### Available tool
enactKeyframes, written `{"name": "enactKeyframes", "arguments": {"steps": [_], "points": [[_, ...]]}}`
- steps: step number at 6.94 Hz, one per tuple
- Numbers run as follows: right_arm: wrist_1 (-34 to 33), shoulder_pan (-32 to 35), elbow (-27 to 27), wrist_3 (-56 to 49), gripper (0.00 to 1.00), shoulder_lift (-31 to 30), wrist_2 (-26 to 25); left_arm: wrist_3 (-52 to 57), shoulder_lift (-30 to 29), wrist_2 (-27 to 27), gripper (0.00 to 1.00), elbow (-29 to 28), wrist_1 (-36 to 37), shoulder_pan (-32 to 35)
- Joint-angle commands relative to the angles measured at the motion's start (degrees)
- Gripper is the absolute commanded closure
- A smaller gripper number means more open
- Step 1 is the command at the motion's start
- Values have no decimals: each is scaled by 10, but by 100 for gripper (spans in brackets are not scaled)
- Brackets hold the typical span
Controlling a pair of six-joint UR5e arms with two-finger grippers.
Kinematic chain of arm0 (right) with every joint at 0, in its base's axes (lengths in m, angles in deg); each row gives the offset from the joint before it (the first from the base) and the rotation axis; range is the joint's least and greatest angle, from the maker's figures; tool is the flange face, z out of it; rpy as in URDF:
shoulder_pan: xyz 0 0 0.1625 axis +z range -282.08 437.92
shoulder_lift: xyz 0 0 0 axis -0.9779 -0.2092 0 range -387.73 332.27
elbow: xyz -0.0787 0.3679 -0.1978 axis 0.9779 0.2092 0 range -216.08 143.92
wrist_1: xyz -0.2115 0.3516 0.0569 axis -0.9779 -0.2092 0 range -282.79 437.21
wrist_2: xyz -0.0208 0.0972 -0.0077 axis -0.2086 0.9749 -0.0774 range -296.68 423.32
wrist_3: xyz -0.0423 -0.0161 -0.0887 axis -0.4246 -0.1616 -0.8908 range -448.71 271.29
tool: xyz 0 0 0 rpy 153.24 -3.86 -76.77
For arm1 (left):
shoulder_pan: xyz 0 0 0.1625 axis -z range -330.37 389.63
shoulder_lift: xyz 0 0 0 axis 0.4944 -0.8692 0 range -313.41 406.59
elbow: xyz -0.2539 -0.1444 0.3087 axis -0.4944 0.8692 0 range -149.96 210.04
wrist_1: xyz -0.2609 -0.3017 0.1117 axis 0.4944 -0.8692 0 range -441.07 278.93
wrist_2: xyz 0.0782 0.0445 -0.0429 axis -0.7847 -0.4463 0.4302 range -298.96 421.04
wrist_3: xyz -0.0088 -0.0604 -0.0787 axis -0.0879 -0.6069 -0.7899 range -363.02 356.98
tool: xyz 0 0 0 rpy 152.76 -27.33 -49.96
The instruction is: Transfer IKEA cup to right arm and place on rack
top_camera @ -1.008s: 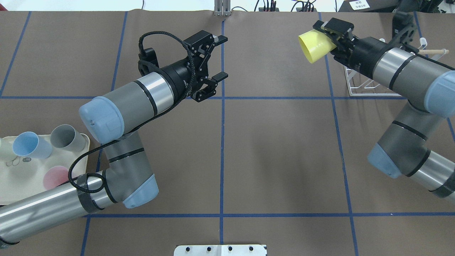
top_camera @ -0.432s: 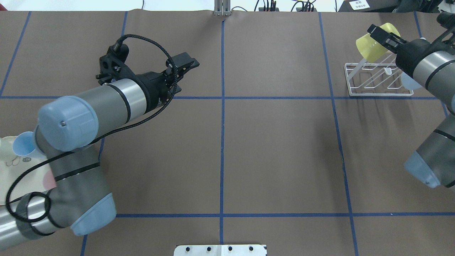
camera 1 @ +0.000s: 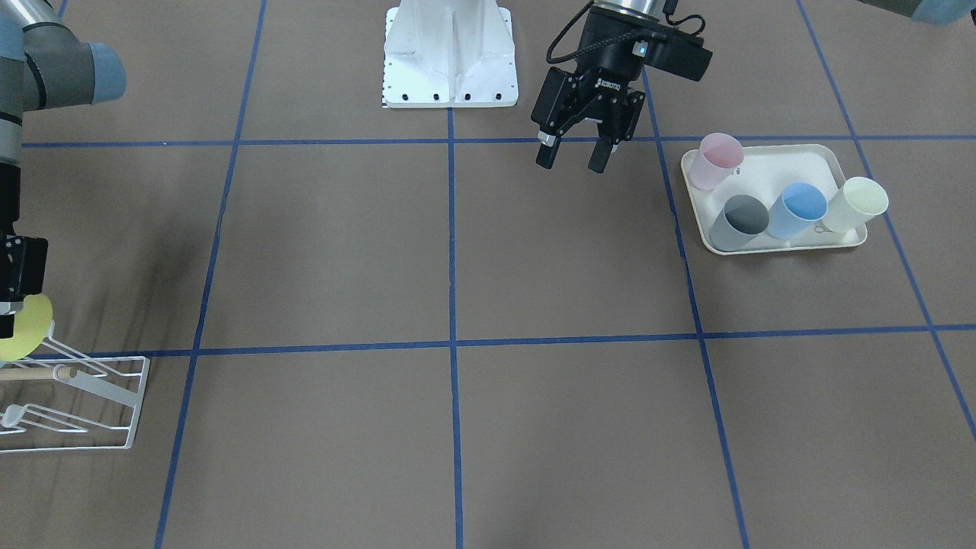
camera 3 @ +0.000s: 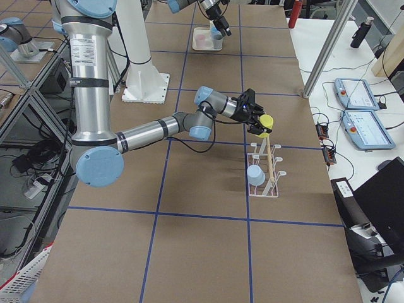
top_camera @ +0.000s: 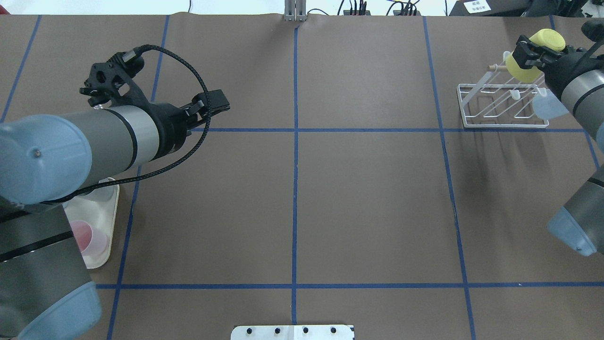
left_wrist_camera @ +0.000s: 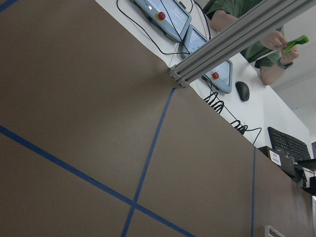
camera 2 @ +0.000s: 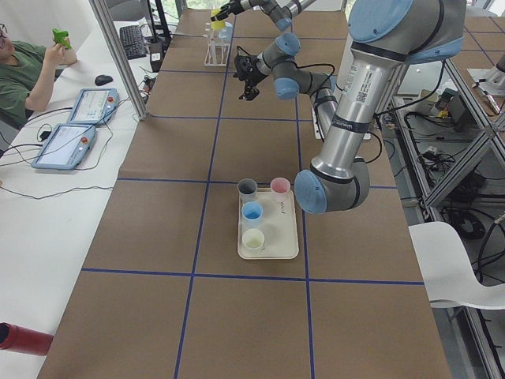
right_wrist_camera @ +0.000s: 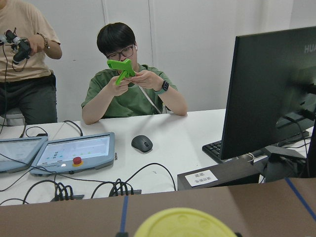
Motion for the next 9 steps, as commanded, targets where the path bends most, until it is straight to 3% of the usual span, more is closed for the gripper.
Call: {"name": "enactKeyframes", "arguments": {"steps": [1,4,9], "points": [[-1,-1,2,-25,100,-21,-37,60,4,8,0,38,123,14],[0,-7,34,-25,100,-22,-35,59,2,13,0,37,124,14],[-1,-16,40,-25,100,-26,-32,59,-1,14,0,35,124,13]]}}
